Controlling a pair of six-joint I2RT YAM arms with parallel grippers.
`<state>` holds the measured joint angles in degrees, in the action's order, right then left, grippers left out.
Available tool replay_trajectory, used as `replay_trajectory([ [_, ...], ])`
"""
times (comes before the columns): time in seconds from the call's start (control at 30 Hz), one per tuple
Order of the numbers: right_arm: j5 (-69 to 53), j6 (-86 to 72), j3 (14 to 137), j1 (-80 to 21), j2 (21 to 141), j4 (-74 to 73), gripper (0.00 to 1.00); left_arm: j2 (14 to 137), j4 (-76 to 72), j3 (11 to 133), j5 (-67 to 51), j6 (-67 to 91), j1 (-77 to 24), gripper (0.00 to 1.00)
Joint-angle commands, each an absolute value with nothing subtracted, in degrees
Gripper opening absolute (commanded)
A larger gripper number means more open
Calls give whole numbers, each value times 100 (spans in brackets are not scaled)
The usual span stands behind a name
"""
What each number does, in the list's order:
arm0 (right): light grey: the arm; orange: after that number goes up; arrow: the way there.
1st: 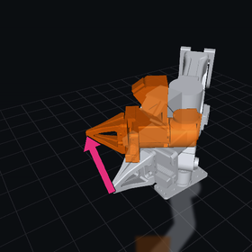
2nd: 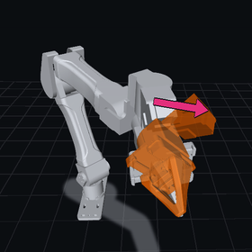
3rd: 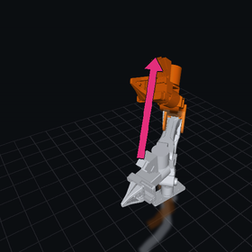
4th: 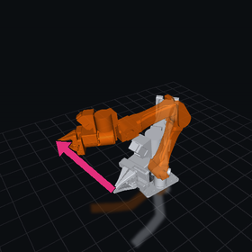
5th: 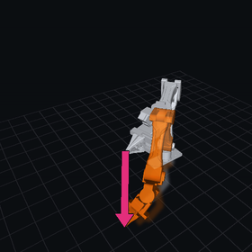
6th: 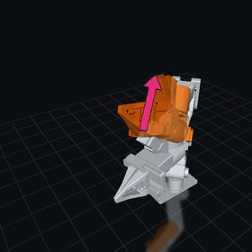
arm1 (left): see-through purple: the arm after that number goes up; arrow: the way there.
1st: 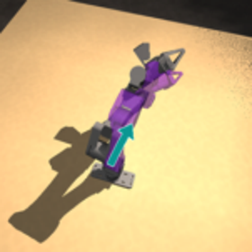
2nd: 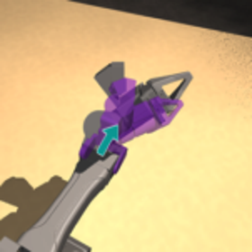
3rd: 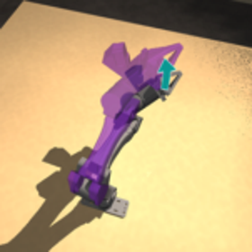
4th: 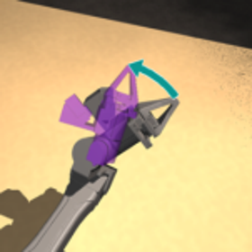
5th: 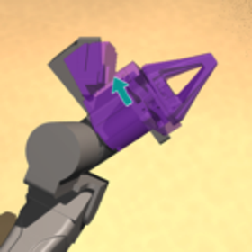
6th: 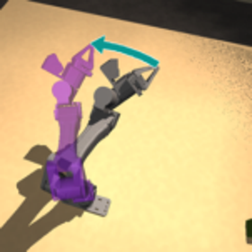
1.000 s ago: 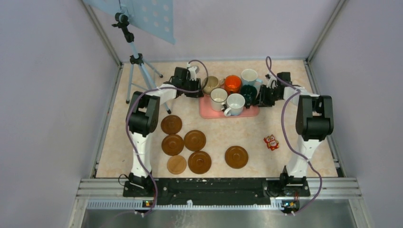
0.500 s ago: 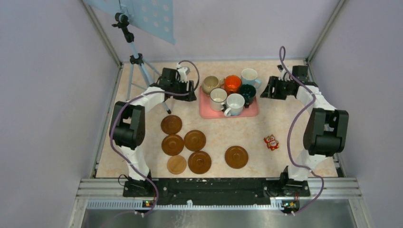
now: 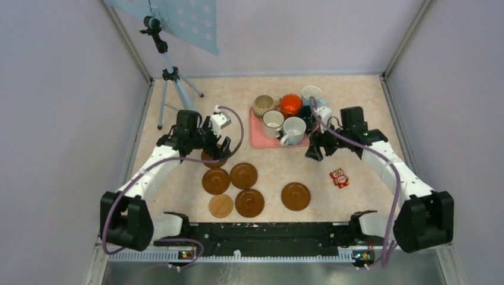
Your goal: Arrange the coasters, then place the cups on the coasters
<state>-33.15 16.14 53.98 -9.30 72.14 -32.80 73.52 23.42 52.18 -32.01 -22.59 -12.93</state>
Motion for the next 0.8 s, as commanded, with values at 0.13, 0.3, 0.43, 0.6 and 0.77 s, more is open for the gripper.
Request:
replay_trajectory([
  [0.13, -2213, 2518, 4598, -2723, 6920, -2901, 72, 6206, 2974, 4070, -4019, -4317, -1488, 95],
  [0.3, -1671, 2981, 4102, -3437, 6997, -2516, 72, 5776, 2858, 3637, -3972, -4589, -1523, 96],
  [0.43, -1475, 3023, 3975, -3787, 7190, -2361, 72, 5571, 2863, 3528, -3802, -4612, -1524, 96],
  [0.6, -1339, 2949, 4069, -4136, 7688, -2403, 72, 5325, 2893, 3453, -3637, -4461, -1527, 96],
  [0.77, -1334, 2857, 4123, -4385, 7972, -2440, 73, 5118, 2981, 3363, -3467, -4462, -1529, 97],
])
